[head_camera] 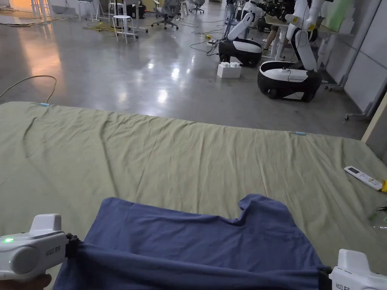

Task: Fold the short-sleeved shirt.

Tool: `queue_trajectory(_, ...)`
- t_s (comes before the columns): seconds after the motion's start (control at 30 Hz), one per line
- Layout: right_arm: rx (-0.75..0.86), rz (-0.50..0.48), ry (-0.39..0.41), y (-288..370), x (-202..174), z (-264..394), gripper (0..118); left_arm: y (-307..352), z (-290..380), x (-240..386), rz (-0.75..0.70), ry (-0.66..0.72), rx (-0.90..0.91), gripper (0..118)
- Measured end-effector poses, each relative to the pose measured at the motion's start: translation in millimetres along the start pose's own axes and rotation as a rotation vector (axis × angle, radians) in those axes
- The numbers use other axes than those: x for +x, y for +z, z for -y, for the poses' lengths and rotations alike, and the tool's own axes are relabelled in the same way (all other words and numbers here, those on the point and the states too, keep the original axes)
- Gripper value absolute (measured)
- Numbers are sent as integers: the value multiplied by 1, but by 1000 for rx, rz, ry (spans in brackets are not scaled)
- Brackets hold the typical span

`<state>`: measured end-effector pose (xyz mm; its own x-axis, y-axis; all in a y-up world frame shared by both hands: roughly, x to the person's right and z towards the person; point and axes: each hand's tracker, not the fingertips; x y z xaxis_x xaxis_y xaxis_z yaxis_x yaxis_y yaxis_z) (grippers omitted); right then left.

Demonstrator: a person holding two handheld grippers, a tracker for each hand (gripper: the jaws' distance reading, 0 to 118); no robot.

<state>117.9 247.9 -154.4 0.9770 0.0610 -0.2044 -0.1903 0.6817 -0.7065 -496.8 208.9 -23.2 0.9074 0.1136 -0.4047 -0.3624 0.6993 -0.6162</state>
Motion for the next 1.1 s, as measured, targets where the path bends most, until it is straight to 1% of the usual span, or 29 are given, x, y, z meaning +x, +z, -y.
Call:
queue_trajectory(0.07, -19, 7, 13, -24, 9, -3, 5, -26, -5, -6, -5, -18, -8, 6)
queue_trajectory(0.1, -30, 7, 14, -30, 10, -4, 5, 21, -11, 40, -7, -22, -11, 6)
queue_trajectory(0.2, -52, 18, 28, -41, 3, -4, 6, 17, -12, 49, -13, -32, -24, 6)
queue_trajectory(0.23, -57, 21, 30, -46, 2, -4, 6, 36, -11, 63, -27, -48, -10, 6)
queue_trajectory(0.3, -60, 22, 38, -52, 1, 0, 8, 44, -7, 74, -21, -49, -10, 6)
queue_trajectory(0.33, -51, 29, 45, -51, 0, 1, 18, 51, -4, 80, -18, -50, -7, 6)
queue_trajectory(0.4, -5, 48, 69, -45, -1, 1, 47, 46, -12, 71, -3, -52, -18, 11)
queue_trajectory(0.43, 26, 56, 82, -21, -17, 1, 64, 52, -12, 74, -7, -63, 1, 22)
queue_trajectory(0.47, 64, 55, 89, -10, -21, 1, 72, 62, -12, 79, -6, -78, 19, 35)
queue_trajectory(0.5, 101, 48, 91, -2, -24, 0, 74, 55, -15, 71, -4, -78, 23, 46)
queue_trajectory(0.53, 153, 31, 84, 10, -27, -1, 74, 63, -17, 74, -4, -83, 44, 52)
queue_trajectory(0.67, 333, -7, 58, 52, -48, -1, 74, 92, -16, 84, 24, -107, 146, 52)
queue_trajectory(0.73, 426, 3, 48, 72, -58, -1, 74, 113, -16, 94, 22, -112, 215, 52)
queue_trajectory(0.8, 513, -1, 35, 93, -71, -1, 70, 133, -15, 104, 14, -118, 289, 47)
queue_trajectory(0.87, 594, 7, 18, 107, -83, 2, 56, 146, -8, 111, 2, -126, 375, 36)
queue_trajectory(0.9, 618, 15, 15, 115, -89, 2, 48, 140, 0, 108, 3, -134, 402, 26)
queue_trajectory(0.93, 653, 16, 27, 123, -95, 3, 37, 148, 2, 111, 3, -139, 432, 18)
queue_trajectory(0.97, 676, 11, 33, 128, -101, 4, 24, 157, 4, 114, -10, -136, 466, 17)
queue_trajectory(1.0, 701, 17, 39, 134, -105, 6, 15, 164, 5, 116, -14, -142, 489, 14)
queue_trajectory(1.03, 749, 23, 77, 141, -110, 7, 10, 168, 15, 120, -14, -147, 504, 7)
queue_trajectory(1.07, 772, 23, 90, 147, -114, 8, 9, 175, 17, 120, -9, -141, 529, 7)
queue_trajectory(1.1, 767, 23, 86, 153, -117, 10, 6, 182, 19, 120, -7, -141, 545, 6)
